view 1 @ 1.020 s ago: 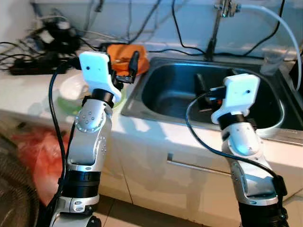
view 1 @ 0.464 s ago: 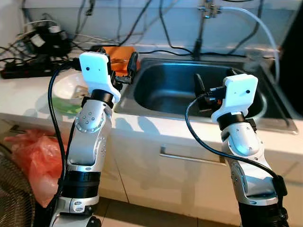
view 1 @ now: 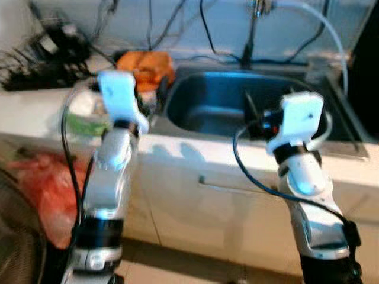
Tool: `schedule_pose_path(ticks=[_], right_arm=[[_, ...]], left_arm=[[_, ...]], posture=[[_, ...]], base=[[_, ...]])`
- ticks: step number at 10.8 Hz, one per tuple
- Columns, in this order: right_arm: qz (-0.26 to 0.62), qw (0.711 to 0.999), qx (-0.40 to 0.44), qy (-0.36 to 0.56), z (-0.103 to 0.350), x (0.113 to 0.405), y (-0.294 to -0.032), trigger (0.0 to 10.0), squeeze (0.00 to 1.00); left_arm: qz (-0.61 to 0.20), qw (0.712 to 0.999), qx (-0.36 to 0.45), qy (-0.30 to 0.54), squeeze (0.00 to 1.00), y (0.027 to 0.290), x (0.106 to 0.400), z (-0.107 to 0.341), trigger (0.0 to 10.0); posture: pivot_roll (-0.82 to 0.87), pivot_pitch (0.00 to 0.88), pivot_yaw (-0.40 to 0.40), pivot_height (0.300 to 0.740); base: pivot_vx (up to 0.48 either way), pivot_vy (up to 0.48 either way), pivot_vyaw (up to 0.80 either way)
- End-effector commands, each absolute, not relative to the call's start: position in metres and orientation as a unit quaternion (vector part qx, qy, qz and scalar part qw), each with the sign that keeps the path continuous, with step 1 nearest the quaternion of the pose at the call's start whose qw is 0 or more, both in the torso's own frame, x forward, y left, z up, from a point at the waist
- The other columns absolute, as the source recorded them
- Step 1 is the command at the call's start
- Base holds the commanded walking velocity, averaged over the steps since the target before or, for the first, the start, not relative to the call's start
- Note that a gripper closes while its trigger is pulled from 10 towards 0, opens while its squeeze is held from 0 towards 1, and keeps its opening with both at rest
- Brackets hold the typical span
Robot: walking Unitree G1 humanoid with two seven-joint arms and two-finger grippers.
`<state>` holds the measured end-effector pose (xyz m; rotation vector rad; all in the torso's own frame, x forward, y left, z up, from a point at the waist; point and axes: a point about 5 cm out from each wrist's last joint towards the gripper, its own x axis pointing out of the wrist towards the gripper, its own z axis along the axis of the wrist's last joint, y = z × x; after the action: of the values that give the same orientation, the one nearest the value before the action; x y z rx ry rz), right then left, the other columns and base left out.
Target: Kitchen organization
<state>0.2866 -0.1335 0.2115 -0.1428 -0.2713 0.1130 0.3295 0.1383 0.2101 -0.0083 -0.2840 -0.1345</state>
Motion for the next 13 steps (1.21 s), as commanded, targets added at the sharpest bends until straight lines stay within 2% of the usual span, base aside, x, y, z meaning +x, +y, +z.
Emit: schedule_pose_path(ticks=[1,5,8,10,13], right_arm=[[0.068,0.986,-0.070,-0.133,0.213,0.286,-0.131,10.0,0.00],[0.077,0.987,-0.072,-0.121,0.207,0.282,-0.131,10.0,0.00],[0.070,0.992,-0.063,-0.087,0.193,0.264,-0.140,10.0,0.00],[0.054,0.994,-0.063,-0.073,0.187,0.259,-0.141,10.0,0.00],[0.046,0.994,-0.066,-0.080,0.193,0.254,-0.136,10.0,0.00]], left_arm=[[-0.047,0.988,0.005,-0.144,0.00,0.147,0.330,0.211,10.0],[-0.051,0.991,0.000,-0.126,0.00,0.143,0.326,0.199,10.0],[-0.056,0.992,-0.003,-0.109,0.00,0.143,0.316,0.188,10.0],[-0.062,0.994,0.005,-0.092,0.00,0.140,0.310,0.178,10.0],[-0.070,0.992,0.008,-0.105,0.00,0.135,0.319,0.189,10.0]], posture=[[-0.04,0.000,0.066,0.740],[-0.04,0.000,0.067,0.740],[-0.04,0.000,0.059,0.740],[-0.08,0.000,0.078,0.740],[-0.14,0.000,0.117,0.740]], base=[[0.000,0.000,0.00],[0.000,0.000,0.00],[0.000,0.000,0.00],[0.000,0.000,0.00],[0.000,0.000,0.00]])
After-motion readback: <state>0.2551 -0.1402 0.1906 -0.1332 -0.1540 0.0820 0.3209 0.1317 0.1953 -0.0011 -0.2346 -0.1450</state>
